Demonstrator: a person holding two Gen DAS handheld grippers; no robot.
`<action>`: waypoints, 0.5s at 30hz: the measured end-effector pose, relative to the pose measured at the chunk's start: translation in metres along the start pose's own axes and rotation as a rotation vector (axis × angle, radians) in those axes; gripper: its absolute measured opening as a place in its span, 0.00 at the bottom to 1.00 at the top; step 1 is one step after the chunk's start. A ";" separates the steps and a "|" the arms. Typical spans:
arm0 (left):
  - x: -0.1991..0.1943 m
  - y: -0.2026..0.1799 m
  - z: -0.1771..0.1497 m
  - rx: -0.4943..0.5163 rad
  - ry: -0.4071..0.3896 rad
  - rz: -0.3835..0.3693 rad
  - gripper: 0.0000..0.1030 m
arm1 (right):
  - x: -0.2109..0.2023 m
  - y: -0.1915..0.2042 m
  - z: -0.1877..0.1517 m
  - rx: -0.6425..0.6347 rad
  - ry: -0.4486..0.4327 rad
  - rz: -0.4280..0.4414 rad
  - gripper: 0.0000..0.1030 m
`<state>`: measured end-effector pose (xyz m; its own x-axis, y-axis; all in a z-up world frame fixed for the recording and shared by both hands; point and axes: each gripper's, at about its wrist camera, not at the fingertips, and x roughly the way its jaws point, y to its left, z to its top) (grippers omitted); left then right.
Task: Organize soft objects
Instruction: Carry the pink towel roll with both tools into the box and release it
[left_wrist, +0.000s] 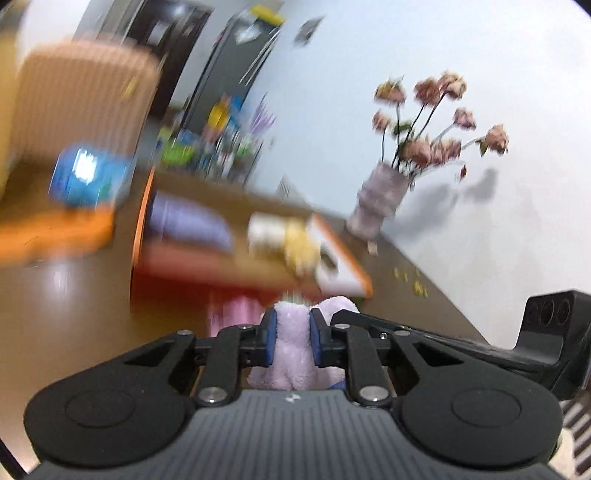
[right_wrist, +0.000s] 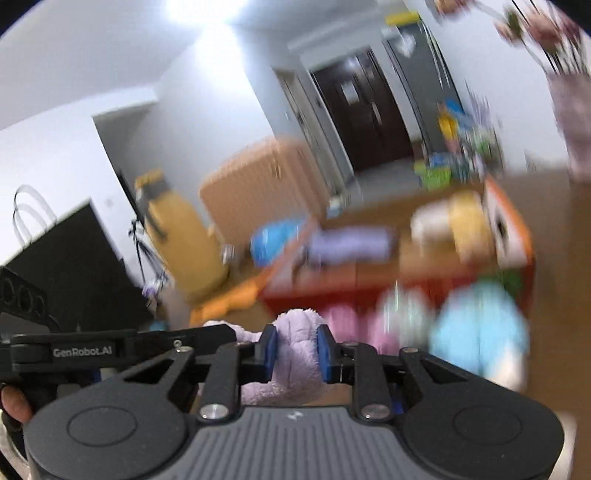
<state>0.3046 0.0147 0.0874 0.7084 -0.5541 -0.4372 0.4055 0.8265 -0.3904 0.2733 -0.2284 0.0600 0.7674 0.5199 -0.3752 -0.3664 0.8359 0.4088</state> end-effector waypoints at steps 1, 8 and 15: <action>0.013 0.003 0.023 0.032 -0.007 0.020 0.18 | 0.014 -0.002 0.023 -0.011 -0.014 -0.002 0.22; 0.150 0.058 0.110 0.125 0.174 0.239 0.20 | 0.176 -0.044 0.112 0.101 0.141 -0.097 0.22; 0.178 0.084 0.101 0.157 0.199 0.354 0.45 | 0.266 -0.078 0.094 0.226 0.395 -0.202 0.29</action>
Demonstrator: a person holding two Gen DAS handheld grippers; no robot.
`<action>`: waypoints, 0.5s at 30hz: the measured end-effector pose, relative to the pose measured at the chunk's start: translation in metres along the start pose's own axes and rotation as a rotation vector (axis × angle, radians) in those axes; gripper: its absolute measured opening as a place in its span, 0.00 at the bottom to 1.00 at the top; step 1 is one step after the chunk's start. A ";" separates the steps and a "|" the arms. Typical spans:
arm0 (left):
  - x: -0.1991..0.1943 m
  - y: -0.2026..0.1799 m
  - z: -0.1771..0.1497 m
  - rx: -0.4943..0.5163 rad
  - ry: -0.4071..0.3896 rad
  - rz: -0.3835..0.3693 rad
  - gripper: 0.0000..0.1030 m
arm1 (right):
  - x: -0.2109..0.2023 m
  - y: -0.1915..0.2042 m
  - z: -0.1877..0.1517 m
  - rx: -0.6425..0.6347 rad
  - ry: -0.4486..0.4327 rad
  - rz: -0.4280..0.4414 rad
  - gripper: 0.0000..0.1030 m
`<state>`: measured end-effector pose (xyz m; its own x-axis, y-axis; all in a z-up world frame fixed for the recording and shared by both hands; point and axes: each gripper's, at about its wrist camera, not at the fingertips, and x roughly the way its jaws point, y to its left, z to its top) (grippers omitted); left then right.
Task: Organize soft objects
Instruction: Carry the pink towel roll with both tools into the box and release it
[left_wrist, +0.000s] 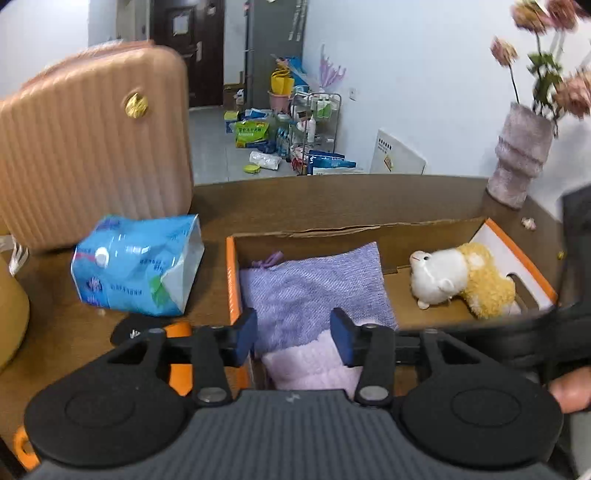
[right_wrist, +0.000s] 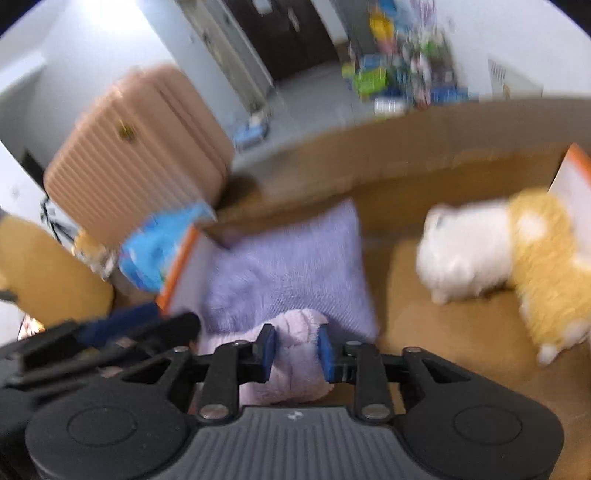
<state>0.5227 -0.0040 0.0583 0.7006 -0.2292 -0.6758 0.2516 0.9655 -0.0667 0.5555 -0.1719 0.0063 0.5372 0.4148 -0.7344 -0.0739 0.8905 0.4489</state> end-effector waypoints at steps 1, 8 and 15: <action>-0.002 0.003 -0.003 -0.005 -0.006 0.001 0.46 | 0.004 -0.001 -0.001 -0.002 0.024 0.006 0.30; -0.038 0.005 -0.005 0.026 -0.027 0.014 0.63 | -0.034 -0.006 -0.004 -0.005 -0.042 0.034 0.57; -0.106 -0.006 -0.028 0.030 -0.052 -0.002 0.77 | -0.160 -0.018 -0.038 -0.225 -0.186 -0.073 0.65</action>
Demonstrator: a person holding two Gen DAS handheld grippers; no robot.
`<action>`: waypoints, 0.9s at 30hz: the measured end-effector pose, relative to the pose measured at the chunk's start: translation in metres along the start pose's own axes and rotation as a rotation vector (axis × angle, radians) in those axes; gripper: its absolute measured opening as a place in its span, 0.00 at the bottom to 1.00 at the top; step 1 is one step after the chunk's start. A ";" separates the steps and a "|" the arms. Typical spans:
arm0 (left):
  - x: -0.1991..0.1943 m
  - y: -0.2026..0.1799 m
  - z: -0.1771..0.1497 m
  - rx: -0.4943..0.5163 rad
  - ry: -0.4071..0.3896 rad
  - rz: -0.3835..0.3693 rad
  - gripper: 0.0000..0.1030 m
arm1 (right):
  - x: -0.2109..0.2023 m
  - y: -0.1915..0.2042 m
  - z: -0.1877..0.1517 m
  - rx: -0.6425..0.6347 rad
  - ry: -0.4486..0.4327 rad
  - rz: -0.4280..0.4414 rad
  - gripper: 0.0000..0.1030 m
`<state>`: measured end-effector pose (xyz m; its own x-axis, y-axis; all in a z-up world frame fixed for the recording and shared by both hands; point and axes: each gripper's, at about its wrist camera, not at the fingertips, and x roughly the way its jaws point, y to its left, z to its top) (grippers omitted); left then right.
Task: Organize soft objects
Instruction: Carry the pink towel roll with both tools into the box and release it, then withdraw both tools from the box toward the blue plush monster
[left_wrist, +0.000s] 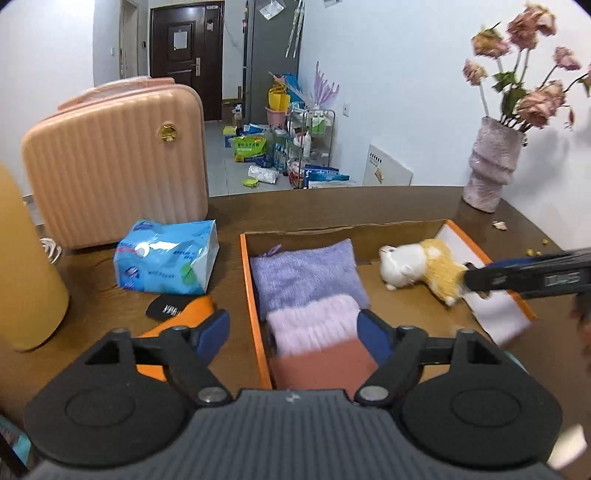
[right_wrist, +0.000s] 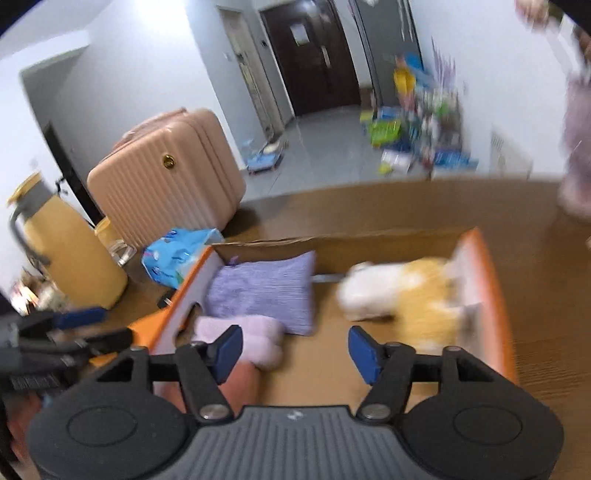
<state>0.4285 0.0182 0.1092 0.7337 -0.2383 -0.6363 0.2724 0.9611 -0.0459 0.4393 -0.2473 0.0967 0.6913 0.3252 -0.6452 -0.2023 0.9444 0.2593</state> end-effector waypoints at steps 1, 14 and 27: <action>-0.012 -0.001 -0.007 0.002 -0.003 -0.004 0.78 | -0.016 -0.006 -0.003 -0.030 -0.020 -0.023 0.67; -0.124 -0.066 -0.113 -0.019 -0.197 0.021 0.90 | -0.169 -0.035 -0.108 -0.117 -0.225 -0.019 0.75; -0.134 -0.128 -0.210 -0.036 -0.051 -0.068 0.90 | -0.192 -0.032 -0.260 -0.054 -0.255 0.041 0.76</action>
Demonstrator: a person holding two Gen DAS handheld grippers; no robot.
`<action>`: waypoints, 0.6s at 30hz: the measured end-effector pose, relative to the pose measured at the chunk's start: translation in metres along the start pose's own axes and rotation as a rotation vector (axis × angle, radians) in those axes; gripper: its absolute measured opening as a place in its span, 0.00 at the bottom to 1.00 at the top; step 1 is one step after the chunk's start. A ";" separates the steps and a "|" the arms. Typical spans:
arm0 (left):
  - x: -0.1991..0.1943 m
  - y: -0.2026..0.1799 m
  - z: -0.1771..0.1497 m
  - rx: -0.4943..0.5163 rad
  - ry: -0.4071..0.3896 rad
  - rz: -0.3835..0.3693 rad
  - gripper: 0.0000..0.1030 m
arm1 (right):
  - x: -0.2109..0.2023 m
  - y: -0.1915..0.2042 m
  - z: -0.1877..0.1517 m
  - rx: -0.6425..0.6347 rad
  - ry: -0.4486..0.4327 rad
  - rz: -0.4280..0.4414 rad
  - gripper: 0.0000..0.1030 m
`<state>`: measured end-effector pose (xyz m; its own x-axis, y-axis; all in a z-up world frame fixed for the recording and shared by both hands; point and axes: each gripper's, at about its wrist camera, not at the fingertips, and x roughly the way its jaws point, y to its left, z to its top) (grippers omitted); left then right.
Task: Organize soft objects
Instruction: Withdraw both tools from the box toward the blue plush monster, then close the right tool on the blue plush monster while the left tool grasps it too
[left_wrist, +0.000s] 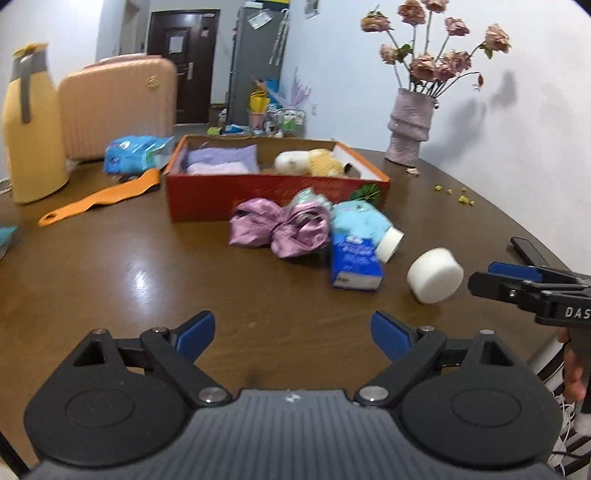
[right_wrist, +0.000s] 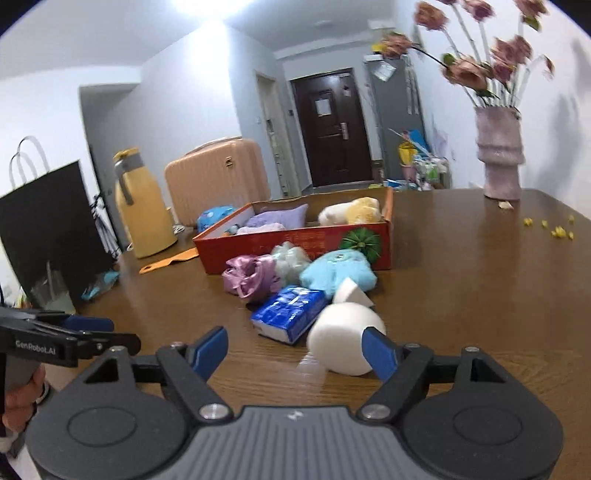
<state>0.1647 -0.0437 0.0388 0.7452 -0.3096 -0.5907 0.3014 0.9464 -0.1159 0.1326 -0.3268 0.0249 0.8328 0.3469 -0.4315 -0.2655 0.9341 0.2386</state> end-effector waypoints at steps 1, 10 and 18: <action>0.005 -0.005 0.004 0.009 -0.001 -0.009 0.90 | 0.001 -0.003 0.000 0.010 -0.011 -0.015 0.76; 0.074 -0.043 0.040 0.024 0.014 -0.114 0.77 | 0.061 -0.055 0.035 0.105 0.013 -0.052 0.68; 0.142 -0.038 0.072 -0.036 0.069 -0.126 0.71 | 0.170 -0.086 0.068 0.129 0.159 0.021 0.66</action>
<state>0.3023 -0.1306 0.0167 0.6597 -0.4200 -0.6233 0.3673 0.9037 -0.2202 0.3296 -0.3542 -0.0098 0.7379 0.3842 -0.5548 -0.2086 0.9117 0.3539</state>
